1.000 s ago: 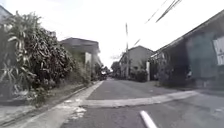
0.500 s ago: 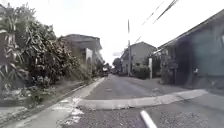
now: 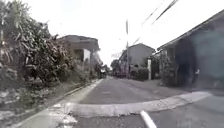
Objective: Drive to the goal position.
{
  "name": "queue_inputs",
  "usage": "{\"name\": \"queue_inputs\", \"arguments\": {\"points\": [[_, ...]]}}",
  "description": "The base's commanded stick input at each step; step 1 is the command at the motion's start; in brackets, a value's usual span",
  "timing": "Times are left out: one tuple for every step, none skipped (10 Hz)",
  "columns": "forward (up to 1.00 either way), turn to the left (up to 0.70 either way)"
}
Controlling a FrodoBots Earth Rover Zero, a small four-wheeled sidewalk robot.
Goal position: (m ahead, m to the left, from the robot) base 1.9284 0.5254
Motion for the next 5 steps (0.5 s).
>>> {"name": "queue_inputs", "arguments": {"points": [[0.5,-0.06],[0.5,-0.14],[0.5,-0.21],[0.5,-0.27],[0.5,-0.33]]}}
